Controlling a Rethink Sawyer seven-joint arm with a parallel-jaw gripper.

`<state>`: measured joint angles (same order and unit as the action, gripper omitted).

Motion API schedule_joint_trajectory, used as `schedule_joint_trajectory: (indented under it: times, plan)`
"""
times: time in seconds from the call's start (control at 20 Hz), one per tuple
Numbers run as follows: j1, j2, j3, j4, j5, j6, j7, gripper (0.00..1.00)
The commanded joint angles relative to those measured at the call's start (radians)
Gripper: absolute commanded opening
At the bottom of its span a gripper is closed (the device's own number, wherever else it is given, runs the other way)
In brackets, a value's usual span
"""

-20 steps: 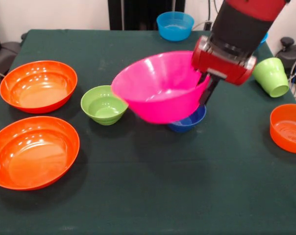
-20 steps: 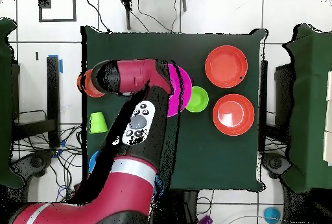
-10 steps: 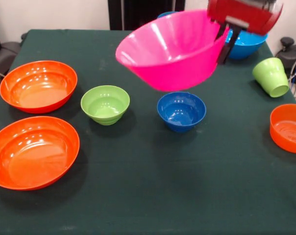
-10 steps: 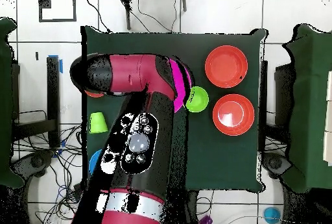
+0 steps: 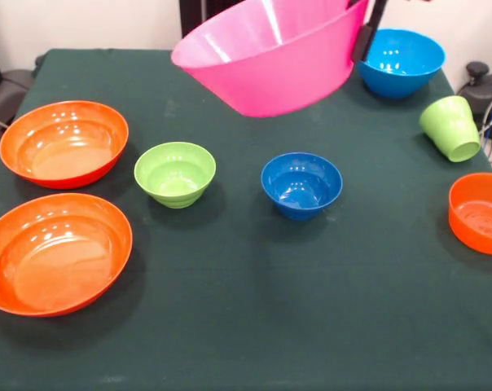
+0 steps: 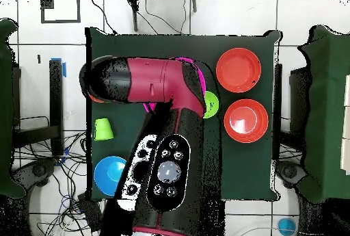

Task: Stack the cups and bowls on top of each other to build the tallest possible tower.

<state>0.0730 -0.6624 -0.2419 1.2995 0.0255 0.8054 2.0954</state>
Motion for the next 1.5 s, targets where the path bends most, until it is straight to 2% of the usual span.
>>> schedule_joint_trajectory:
  times: [0.05, 0.25, 0.45, 0.75, 1.1, 1.5]
  plan:
    - [-0.021, -0.021, 0.138, 0.129, -0.126, 0.045, -0.238, 0.0]
    - [-0.047, -0.035, 0.164, 0.147, -0.139, 0.044, -0.254, 0.0]
    - [-0.098, -0.065, 0.194, 0.207, -0.155, 0.005, -0.28, 0.0]
    - [-0.211, -0.124, 0.268, 0.303, -0.202, -0.025, -0.371, 0.0]
    - [-0.303, -0.151, 0.327, 0.371, -0.248, -0.035, -0.36, 0.0]
    - [-0.377, -0.174, 0.395, 0.418, -0.31, -0.047, -0.352, 0.0]
